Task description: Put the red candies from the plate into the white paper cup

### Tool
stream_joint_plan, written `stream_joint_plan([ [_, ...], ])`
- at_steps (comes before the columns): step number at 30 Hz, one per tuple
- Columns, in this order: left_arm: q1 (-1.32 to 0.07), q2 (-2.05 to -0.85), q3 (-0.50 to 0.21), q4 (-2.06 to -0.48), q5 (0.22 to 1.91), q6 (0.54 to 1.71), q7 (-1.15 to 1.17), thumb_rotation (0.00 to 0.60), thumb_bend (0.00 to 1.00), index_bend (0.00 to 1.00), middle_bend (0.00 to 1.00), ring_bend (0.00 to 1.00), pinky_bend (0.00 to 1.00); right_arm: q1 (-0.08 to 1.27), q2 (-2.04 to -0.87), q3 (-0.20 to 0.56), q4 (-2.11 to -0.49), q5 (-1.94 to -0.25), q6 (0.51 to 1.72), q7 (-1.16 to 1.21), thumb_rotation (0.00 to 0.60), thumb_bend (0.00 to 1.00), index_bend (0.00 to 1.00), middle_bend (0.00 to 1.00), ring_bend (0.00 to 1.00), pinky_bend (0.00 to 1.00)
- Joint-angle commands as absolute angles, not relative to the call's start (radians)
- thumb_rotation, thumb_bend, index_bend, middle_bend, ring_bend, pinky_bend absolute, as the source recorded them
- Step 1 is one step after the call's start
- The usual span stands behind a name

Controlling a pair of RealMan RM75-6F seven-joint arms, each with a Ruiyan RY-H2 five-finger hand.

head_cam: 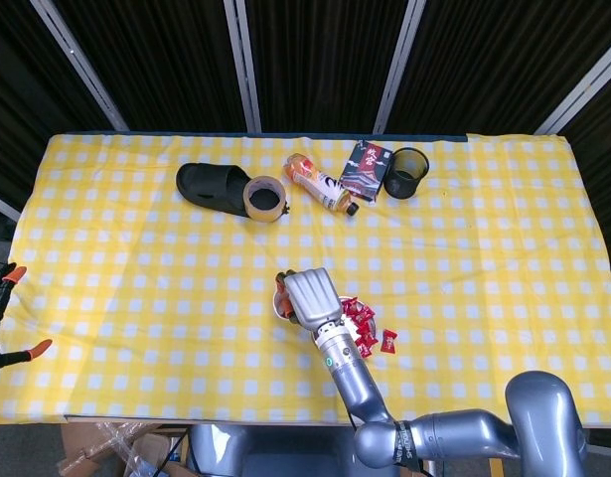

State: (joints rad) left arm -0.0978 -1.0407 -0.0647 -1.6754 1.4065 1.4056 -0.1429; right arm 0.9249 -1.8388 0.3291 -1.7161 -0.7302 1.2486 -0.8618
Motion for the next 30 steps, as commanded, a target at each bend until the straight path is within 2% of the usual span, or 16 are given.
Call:
stream_joint_plan([
  [1,-0.097,-1.040,-0.065,-1.676,1.406,1.406,-0.143,0.600,0.04,0.00,0.00,0.00,0.00,0.924,-1.837,0.325,-1.722,-0.734,1.254,-0.860,0.600,0.52,0.48,0.49,0.82,0.83],
  [8,-0.096,-1.042,-0.065,-1.675,1.406,1.411,-0.141,0.600,0.04,0.00,0.00,0.00,0.00,0.920,-1.824,0.314,-1.755,-0.753,1.277,-0.860,0.600,0.52,0.42,0.46,0.82,0.83],
  [12,-0.096,-1.043,-0.066,-1.673,1.406,1.412,-0.141,0.600,0.04,0.00,0.00,0.00,0.00,0.904,-1.786,0.287,-1.808,-0.771,1.310,-0.889,0.600,0.52,0.31,0.38,0.82,0.83],
  [16,-0.095,-1.045,-0.064,-1.670,1.412,1.415,-0.135,0.600,0.04,0.00,0.00,0.00,0.00,0.868,-1.732,0.241,-1.886,-0.783,1.354,-0.913,0.600,0.49,0.24,0.33,0.82,0.83],
  [22,-0.092,-1.050,-0.062,-1.667,1.423,1.429,-0.120,0.600,0.04,0.00,0.00,0.00,0.00,0.808,-1.658,0.161,-1.977,-0.767,1.391,-0.928,0.600,0.43,0.23,0.30,0.82,0.83],
  [30,-0.085,-1.063,-0.062,-1.661,1.438,1.458,-0.103,0.600,0.04,0.00,0.00,0.00,0.00,0.747,-1.618,0.068,-2.036,-0.796,1.420,-0.917,0.600,0.41,0.23,0.28,0.82,0.83],
])
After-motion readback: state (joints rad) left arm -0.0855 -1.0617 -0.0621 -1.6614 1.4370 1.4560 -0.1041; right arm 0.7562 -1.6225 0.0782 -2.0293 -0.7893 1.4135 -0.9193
